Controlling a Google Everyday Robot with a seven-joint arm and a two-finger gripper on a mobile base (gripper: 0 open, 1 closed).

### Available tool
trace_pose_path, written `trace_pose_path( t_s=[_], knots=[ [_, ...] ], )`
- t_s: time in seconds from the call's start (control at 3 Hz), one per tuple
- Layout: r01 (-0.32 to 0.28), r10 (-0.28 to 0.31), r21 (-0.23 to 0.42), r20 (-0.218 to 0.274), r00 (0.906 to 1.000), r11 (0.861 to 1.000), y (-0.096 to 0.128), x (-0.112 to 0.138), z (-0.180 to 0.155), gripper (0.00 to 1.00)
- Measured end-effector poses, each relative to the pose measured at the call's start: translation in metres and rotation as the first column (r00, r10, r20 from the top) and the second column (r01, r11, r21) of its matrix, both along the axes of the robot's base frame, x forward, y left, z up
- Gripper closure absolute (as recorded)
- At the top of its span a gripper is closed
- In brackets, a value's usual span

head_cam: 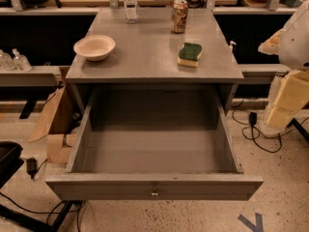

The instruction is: Place sponge into top drawer

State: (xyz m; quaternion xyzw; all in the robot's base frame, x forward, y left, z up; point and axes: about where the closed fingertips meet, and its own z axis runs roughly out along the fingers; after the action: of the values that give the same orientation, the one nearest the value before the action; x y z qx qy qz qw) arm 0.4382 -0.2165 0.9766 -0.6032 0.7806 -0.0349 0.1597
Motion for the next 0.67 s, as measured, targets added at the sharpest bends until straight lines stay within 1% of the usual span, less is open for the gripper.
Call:
trace_pose_path(
  t_s=[0.67],
  knots=[
    [0.000,0.000,0.011,-0.007,1.0000,1.000,-0.0008,0.0063,-0.0026,0.00]
  ],
)
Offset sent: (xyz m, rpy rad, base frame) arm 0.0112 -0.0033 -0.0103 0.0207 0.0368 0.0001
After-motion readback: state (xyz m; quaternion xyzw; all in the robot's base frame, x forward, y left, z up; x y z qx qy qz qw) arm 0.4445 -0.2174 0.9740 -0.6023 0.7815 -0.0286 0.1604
